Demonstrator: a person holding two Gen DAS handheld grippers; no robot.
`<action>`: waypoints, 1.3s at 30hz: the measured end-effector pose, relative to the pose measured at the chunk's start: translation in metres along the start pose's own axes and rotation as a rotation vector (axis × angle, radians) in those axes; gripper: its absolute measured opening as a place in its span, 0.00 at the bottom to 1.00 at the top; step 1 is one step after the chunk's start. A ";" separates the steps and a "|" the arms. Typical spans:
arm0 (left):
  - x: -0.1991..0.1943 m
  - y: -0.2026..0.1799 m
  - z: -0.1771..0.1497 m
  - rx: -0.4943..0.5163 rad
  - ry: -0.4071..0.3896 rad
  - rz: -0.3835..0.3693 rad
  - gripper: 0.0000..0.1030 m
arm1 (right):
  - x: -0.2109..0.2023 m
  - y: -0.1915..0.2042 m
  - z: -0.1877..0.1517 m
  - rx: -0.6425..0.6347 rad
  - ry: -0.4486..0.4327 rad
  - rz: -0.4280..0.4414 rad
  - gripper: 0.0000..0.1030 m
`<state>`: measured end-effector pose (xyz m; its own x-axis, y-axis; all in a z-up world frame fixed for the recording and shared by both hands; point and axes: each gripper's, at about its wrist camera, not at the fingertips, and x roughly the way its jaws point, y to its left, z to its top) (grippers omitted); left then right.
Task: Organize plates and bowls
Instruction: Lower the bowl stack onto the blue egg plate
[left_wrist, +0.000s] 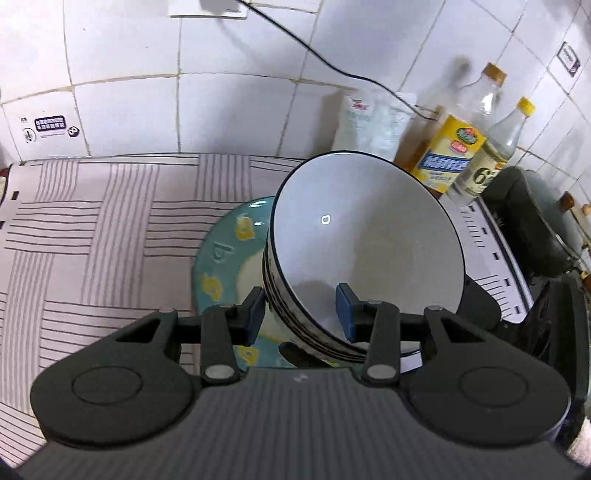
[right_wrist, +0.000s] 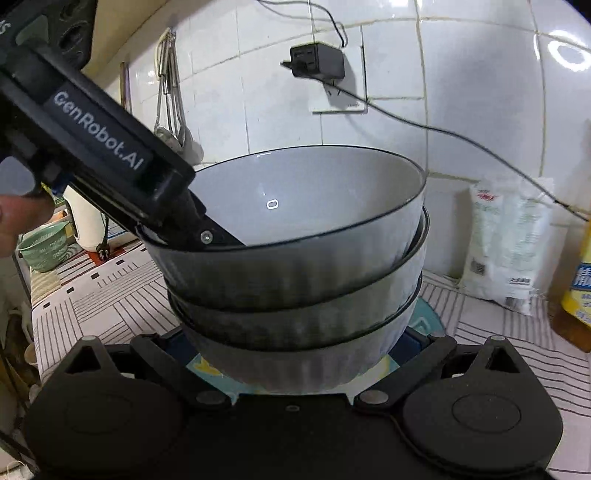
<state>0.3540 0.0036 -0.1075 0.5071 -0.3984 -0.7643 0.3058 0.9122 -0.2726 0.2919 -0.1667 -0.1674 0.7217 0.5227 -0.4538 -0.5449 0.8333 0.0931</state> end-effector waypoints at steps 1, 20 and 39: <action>0.002 0.002 0.002 -0.004 0.004 0.005 0.39 | 0.004 0.000 0.000 0.005 0.004 0.001 0.99; 0.039 0.010 0.009 0.032 0.060 0.018 0.39 | 0.034 0.004 -0.006 0.039 0.101 -0.086 0.99; 0.045 0.012 -0.002 -0.003 0.019 0.010 0.45 | 0.042 0.020 -0.010 0.132 0.148 -0.170 0.99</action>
<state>0.3789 -0.0033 -0.1459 0.4943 -0.3877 -0.7780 0.2986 0.9163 -0.2668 0.3073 -0.1303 -0.1934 0.7230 0.3488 -0.5963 -0.3532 0.9285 0.1149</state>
